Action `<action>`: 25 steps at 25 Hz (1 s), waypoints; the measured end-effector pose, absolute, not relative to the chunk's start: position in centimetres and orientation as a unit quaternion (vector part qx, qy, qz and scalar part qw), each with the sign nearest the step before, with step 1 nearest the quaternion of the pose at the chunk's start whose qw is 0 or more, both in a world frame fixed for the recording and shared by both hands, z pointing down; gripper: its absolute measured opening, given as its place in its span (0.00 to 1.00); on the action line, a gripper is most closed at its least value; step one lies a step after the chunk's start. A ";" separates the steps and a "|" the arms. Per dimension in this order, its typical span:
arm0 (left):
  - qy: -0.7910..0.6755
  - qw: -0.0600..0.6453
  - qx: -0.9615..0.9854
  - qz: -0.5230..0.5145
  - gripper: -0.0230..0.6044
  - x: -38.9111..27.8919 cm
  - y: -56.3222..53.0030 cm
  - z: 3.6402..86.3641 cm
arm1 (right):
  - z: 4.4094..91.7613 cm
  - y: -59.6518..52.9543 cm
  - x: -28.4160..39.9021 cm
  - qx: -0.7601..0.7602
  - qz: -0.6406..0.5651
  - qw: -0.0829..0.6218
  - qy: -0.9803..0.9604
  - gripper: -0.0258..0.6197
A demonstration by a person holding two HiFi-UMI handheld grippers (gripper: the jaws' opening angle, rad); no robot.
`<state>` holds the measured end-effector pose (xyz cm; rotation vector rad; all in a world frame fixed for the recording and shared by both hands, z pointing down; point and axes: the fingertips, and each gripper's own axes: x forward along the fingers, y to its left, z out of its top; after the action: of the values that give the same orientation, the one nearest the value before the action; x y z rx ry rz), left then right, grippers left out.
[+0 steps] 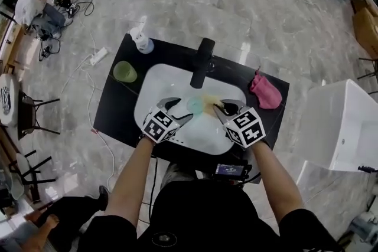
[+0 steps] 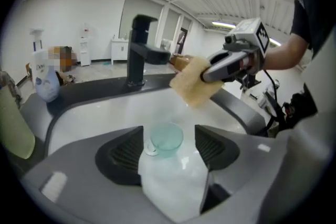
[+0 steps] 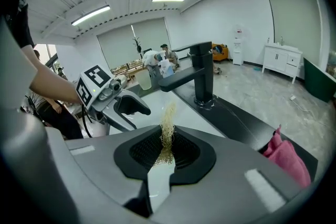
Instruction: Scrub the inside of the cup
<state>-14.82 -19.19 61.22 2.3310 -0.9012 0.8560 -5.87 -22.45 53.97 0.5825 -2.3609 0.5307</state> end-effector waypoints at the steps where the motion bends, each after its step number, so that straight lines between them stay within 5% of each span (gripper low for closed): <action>1: -0.322 0.246 0.855 0.324 0.51 -14.5 -19.3 62.1 | 54.6 -22.6 -6.2 0.220 0.205 0.327 -0.896 0.11; 10: -0.268 0.247 0.851 0.377 0.68 -12.0 -19.7 69.1 | 60.2 -23.4 -8.9 0.196 0.237 0.382 -0.871 0.11; 25: -0.239 0.214 0.877 0.359 0.69 -8.6 -20.9 73.2 | 66.5 -21.7 -9.5 0.149 0.236 0.494 -0.824 0.11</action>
<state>-8.56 -20.93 73.17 2.4322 -0.6627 0.9951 -9.51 -21.73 66.53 0.3601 -1.9978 0.5713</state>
